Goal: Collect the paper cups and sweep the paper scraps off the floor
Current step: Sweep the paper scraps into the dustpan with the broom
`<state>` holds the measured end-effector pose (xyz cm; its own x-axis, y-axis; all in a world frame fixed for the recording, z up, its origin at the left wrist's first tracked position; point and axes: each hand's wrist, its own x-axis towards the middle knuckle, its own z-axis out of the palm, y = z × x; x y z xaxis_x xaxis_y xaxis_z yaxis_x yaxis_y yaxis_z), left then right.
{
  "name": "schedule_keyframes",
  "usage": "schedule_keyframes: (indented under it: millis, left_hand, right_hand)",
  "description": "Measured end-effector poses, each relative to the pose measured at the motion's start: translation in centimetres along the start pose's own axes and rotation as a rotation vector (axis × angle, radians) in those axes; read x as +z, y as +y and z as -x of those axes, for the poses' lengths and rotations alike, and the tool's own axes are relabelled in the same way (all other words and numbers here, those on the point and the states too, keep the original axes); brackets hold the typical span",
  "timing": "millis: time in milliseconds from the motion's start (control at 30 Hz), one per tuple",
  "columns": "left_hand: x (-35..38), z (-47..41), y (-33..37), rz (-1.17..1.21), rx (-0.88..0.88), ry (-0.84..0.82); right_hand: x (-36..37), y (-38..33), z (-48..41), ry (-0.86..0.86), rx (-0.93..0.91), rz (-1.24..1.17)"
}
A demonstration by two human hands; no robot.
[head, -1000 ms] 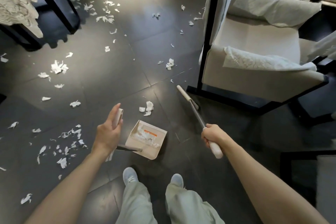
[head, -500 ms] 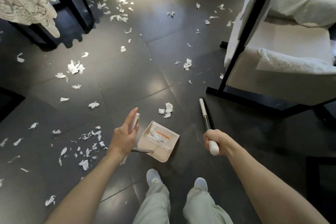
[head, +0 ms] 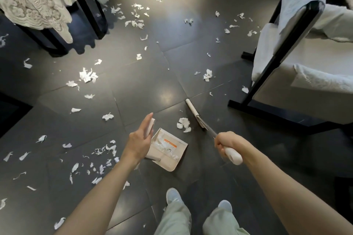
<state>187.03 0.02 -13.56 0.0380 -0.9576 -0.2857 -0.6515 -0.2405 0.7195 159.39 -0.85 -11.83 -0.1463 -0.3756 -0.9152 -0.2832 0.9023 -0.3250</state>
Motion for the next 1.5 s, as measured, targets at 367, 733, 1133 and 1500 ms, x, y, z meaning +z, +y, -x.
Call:
schedule_keyframes:
  millis: [367,733,1133,1500]
  left_hand:
    - [0.0,-4.8,0.4,0.016,0.032,0.012]
    - [-0.5,-8.2,2.1,0.022,0.074,0.023]
    - [1.4,-21.7,9.3,0.068,0.108,-0.038]
    - [2.3,-34.8,15.6,0.002,0.147,-0.171]
  right_hand:
    - [5.2,-2.6,-2.8,-0.037,-0.107,0.716]
    - [-0.8,-7.1,2.6,-0.224,-0.033,0.179]
    - [-11.5,-14.1,-10.2,0.175,-0.201,0.049]
    - [-23.8,-22.5,-18.8,0.402,-0.031,0.281]
